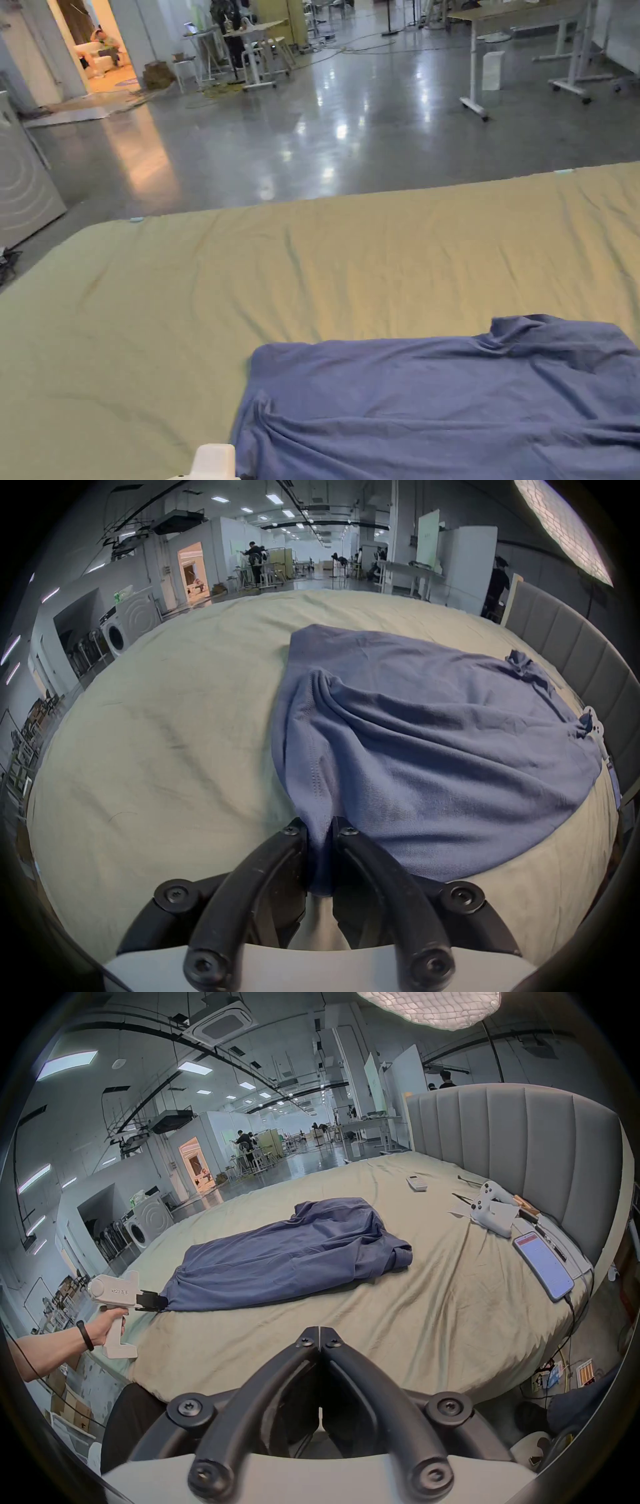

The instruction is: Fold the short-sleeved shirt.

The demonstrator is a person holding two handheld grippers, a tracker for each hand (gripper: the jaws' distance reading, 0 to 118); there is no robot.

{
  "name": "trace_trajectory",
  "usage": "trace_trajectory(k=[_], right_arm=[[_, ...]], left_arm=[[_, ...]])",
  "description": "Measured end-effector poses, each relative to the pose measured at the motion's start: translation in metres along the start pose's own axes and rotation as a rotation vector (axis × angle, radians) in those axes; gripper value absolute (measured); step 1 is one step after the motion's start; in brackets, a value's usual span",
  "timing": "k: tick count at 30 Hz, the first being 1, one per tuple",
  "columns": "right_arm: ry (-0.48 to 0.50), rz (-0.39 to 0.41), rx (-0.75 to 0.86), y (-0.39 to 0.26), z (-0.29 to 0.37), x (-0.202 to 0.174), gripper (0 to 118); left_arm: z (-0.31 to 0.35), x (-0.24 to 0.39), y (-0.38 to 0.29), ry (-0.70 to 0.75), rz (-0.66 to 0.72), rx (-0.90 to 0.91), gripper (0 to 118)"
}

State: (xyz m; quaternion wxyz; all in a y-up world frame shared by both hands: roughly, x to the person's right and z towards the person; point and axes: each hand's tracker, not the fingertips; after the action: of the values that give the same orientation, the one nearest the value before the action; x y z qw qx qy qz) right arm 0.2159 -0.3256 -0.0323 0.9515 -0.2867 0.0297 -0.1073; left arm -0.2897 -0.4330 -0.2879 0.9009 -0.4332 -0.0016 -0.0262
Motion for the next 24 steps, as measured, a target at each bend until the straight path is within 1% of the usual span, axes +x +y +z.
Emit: trace_trajectory(k=[1, 2, 3, 4, 5, 8, 11, 13, 15, 16, 17, 18, 19, 20, 21, 22, 23, 24], right_arm=[[0.007, 0.006, -0.002, 0.004, -0.006, 0.003, 1], [0.008, 0.015, -0.005, 0.009, -0.014, 0.006, 11], [0.004, 0.027, -0.012, 0.015, -0.027, 0.010, 30], [0.000, 0.031, -0.024, 0.020, -0.044, 0.020, 52], [-0.004, 0.025, -0.039, 0.025, -0.060, 0.027, 68], [-0.043, -0.008, -0.043, 0.041, -0.110, 0.049, 67], [-0.075, -0.017, -0.067, 0.058, -0.159, 0.067, 67], [-0.127, -0.039, -0.087, 0.067, -0.189, 0.084, 71], [-0.176, -0.089, -0.127, 0.072, -0.215, 0.098, 73], [-0.208, -0.101, -0.161, 0.072, -0.230, 0.107, 75], [-0.247, -0.106, -0.191, 0.071, -0.241, 0.111, 78], [-0.293, -0.091, -0.230, 0.068, -0.250, 0.113, 78], [-0.286, -0.077, -0.255, 0.064, -0.256, 0.113, 76], [-0.279, -0.037, -0.241, 0.060, -0.256, 0.108, 74], [-0.309, 0.035, -0.204, 0.060, -0.251, 0.099, 72], [-0.319, 0.081, -0.193, 0.059, -0.248, 0.091, 63], [-0.311, 0.098, -0.195, 0.058, -0.247, 0.086, 46], [-0.313, 0.108, -0.198, 0.057, -0.245, 0.074, 36]], left_arm=[[-0.003, 0.001, 0.001, -0.001, -0.004, -0.018, 13], [-0.005, 0.000, 0.003, -0.006, -0.007, -0.030, 13], [-0.008, -0.002, 0.005, -0.010, -0.019, -0.044, 13], [-0.009, -0.003, 0.007, -0.014, -0.027, -0.055, 13], [-0.010, -0.004, 0.008, -0.017, -0.027, -0.064, 13], [-0.010, -0.007, 0.012, -0.031, -0.040, -0.082, 13], [-0.006, -0.004, 0.014, -0.039, -0.050, -0.102, 13], [-0.005, -0.006, 0.014, -0.049, -0.044, -0.112, 13], [-0.002, -0.007, 0.015, -0.060, -0.040, -0.115, 13], [-0.002, -0.007, 0.015, -0.065, -0.037, -0.114, 13], [-0.001, -0.008, 0.014, -0.068, -0.034, -0.112, 13], [-0.001, -0.008, 0.013, -0.072, -0.028, -0.109, 13], [0.000, -0.007, 0.013, -0.072, -0.025, -0.105, 13], [0.001, -0.006, 0.013, -0.071, -0.026, -0.101, 13], [0.002, -0.004, 0.012, -0.065, -0.037, -0.096, 13], [0.002, -0.001, 0.011, -0.054, -0.054, -0.091, 13], [0.002, 0.002, 0.011, -0.042, -0.068, -0.085, 13], [0.003, 0.005, 0.010, -0.028, -0.082, -0.077, 13]])
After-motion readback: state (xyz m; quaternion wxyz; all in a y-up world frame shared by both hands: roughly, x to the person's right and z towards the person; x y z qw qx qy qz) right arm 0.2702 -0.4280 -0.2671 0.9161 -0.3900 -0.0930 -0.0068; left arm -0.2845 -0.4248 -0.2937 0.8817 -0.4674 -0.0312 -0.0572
